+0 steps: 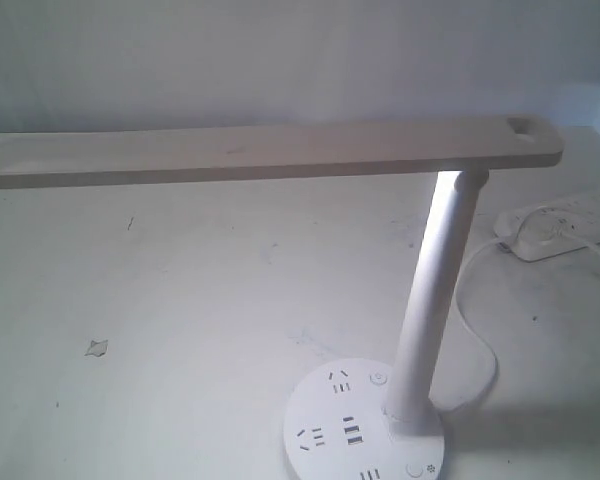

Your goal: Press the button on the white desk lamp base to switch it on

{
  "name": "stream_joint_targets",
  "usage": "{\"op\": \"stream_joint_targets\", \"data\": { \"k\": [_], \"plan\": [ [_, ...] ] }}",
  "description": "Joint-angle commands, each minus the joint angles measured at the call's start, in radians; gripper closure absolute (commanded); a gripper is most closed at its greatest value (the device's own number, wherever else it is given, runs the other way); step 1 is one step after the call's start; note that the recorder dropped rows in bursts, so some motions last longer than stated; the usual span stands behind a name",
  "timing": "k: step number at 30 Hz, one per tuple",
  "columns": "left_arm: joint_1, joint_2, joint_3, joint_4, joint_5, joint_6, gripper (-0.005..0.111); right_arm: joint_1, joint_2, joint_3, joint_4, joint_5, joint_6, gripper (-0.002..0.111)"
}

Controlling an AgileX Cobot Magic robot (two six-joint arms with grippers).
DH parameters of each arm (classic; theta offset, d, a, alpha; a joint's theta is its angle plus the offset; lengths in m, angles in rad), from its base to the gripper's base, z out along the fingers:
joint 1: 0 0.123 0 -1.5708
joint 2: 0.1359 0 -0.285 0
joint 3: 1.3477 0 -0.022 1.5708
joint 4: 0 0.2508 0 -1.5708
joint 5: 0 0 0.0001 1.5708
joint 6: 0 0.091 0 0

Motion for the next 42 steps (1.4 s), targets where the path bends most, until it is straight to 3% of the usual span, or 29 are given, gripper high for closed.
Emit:
{"op": "stream_joint_targets", "data": {
  "k": [1, 8, 29, 42],
  "plan": [
    [-0.005, -0.004, 0.003, -0.003, 0.003, -0.003, 0.107, 0.002, -0.097, 0.048, 0.015, 0.017, 0.006, 0.108],
    [-0.005, -0.004, 0.003, -0.003, 0.003, -0.003, 0.107, 0.002, -0.118, 0.122, 0.015, 0.183, 0.026, 0.108],
    [-0.005, -0.004, 0.003, -0.003, 0.003, -0.003, 0.107, -0.006, -0.141, 0.126, 0.015, 0.165, 0.03, 0.108],
    [-0.005, -0.004, 0.003, -0.003, 0.003, -0.003, 0.107, -0.403, -0.143, 0.128, 0.015, 0.164, 0.03, 0.108]
  ]
}}
